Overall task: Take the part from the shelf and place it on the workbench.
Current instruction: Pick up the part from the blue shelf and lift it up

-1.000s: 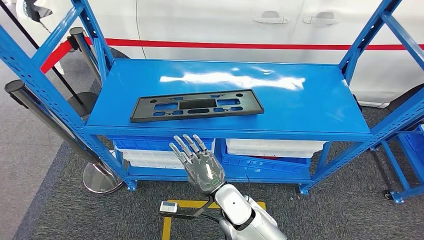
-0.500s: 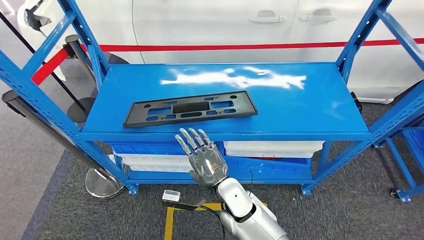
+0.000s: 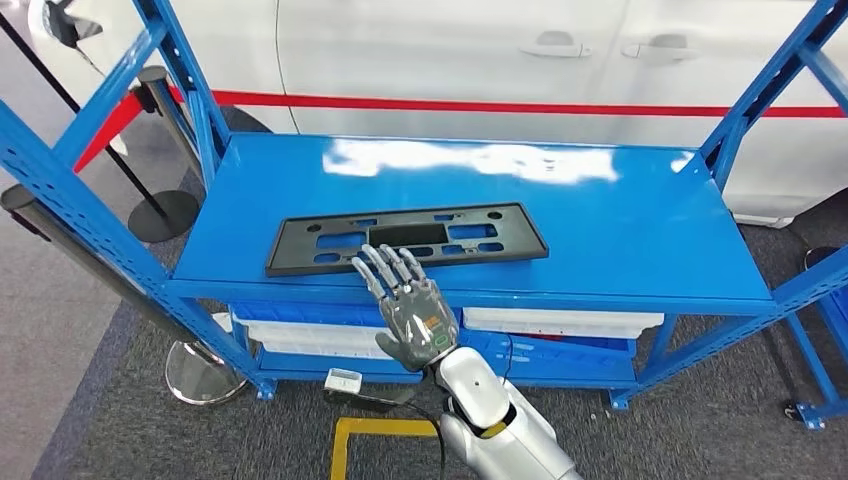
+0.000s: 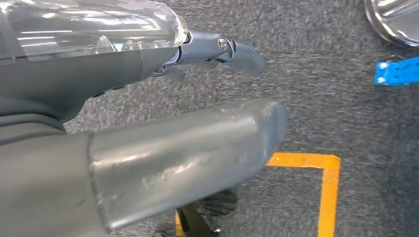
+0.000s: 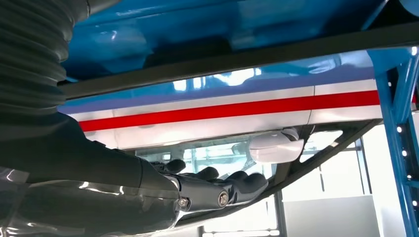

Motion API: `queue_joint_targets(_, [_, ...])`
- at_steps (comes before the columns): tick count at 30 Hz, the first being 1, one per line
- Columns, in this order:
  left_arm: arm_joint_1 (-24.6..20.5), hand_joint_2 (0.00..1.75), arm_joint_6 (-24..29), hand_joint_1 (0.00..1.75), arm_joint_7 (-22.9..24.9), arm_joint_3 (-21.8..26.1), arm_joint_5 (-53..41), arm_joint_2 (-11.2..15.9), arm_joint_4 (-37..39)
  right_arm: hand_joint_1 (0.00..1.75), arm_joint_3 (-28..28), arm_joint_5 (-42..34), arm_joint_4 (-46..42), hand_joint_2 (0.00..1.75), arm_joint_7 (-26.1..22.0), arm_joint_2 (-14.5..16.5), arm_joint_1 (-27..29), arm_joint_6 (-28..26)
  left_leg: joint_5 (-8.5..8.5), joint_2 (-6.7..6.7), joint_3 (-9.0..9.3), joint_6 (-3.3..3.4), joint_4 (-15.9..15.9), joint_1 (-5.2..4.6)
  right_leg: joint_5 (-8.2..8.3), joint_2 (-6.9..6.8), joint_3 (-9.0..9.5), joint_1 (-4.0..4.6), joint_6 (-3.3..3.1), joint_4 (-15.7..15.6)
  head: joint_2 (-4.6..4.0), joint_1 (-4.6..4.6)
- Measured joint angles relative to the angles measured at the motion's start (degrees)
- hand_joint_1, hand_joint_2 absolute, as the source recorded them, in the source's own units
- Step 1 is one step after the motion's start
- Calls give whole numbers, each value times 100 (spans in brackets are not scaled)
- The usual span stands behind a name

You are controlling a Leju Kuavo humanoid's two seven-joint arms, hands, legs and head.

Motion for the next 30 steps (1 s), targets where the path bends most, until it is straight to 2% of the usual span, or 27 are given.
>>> queue_joint_targets(2, [0,0,0,0,41,-28,43,16,0,0,-8,-55,-14,175,-13,-8,20,15,-90,-11,98,30,-6,-21,-215,0,-553,8,4,660,0,20])
queue_joint_targets(3, [9,0,0,0,68,-38,70,22,0,0,-11,-87,-18,175,-19,-14,41,26,-142,-18,155,33,-6,-36,-237,1,-755,16,-12,808,0,26])
queue_joint_targets(4, [18,0,1,0,93,-44,93,28,0,0,-13,-117,-24,175,-24,-18,58,38,-197,-24,227,34,-6,-53,-148,1,-863,34,-45,775,0,31])
queue_joint_targets(5, [25,0,2,0,122,-49,122,36,0,0,-14,-149,-37,175,-28,-22,69,48,-249,-27,308,32,-7,-72,57,2,-872,58,-97,560,0,37])
queue_joint_targets(7, [26,0,18,0,174,-61,164,45,0,0,-17,-213,-70,175,-34,-26,76,68,-363,-31,474,23,-6,-110,656,9,-728,146,-265,-162,-1,43])
queue_joint_targets(8, [22,0,34,0,199,-75,177,49,0,0,-21,-243,-84,175,-37,-30,78,85,-412,-39,522,2,-10,-123,854,19,-656,187,-342,-461,-1,34])
queue_joint_targets(9, [21,0,56,0,220,-93,182,57,0,0,-26,-263,-96,175,-38,-33,84,100,-458,-43,548,-25,-25,-123,985,20,-612,216,-391,-646,-1,24])
queue_joint_targets(10, [19,0,73,0,237,-114,192,62,-1,0,-32,-276,-106,175,-37,-36,91,112,-469,-43,565,-57,-15,-125,1000,25,-590,235,-411,-726,-1,9])
queue_joint_targets(12, [13,0,94,0,267,-154,217,94,-2,0,-39,-294,-142,175,-37,-32,96,125,-456,-29,586,-111,36,-116,988,23,-486,215,-415,-821,0,11])
queue_joint_targets(14, [-5,0,101,0,283,-181,235,123,-4,0,-41,-303,-169,175,-38,-25,78,145,-495,-14,488,-161,337,-109,955,24,-338,182,-442,-928,0,16])
queue_joint_targets(17, [-17,0,113,0,297,-202,245,190,-4,0,-41,-286,-170,175,-29,-29,56,213,-887,-10,-60,-271,1204,-69,877,21,-218,155,-455,-970,0,9])
queue_joint_targets(18, [-12,0,114,0,300,-213,244,206,-4,0,-41,-275,-167,175,-22,-34,57,237,-964,-9,-231,-307,1383,-48,846,27,-191,151,-449,-967,0,9])
queue_joint_targets(19, [-7,0,113,0,303,-226,243,215,-4,0,-41,-262,-163,175,-12,-40,58,259,-911,-9,-321,-340,1383,-26,817,33,-163,144,-439,-959,0,10])
queue_joint_targets(20, [-5,0,113,0,304,-242,241,222,-4,0,-41,-240,-158,175,-1,-44,55,283,-717,-7,-320,-368,1190,-3,786,38,-133,135,-423,-946,0,10])
queue_joint_targets(22, [-8,0,111,0,305,-286,242,240,-4,0,-41,-169,-141,175,30,-48,35,342,-191,-6,-152,-401,518,32,722,41,-83,112,-373,-905,0,11])
queue_joint_targets(23, [-11,0,111,0,304,-308,243,246,-4,0,-41,-121,-127,175,56,-50,13,378,-60,-3,-86,-396,236,27,701,40,-78,106,-344,-878,0,8])
queue_joint_targets(24, [-16,0,110,0,305,-326,243,251,-4,0,-41,-60,-108,175,88,-53,-14,423,-9,-1,-52,-352,86,11,690,40,-93,108,-312,-858,0,6])
queue_joint_targets(26, [-17,0,104,0,305,-351,244,256,-4,0,-38,70,-55,175,154,-61,-67,516,-23,-4,-68,-232,31,-29,689,38,-125,117,-257,-843,0,2])
queue_joint_targets(28, [-13,0,93,0,302,-390,250,260,-4,0,-31,206,25,175,206,-71,-142,613,54,-10,-60,-118,15,-8,655,34,-146,119,-198,-810,0,2])
queue_joint_targets(30, [-24,0,80,0,292,-440,263,263,-4,0,-9,358,128,175,259,-92,-259,747,90,-3,-51,-37,-17,16,448,30,-286,108,-131,-499,0,24])
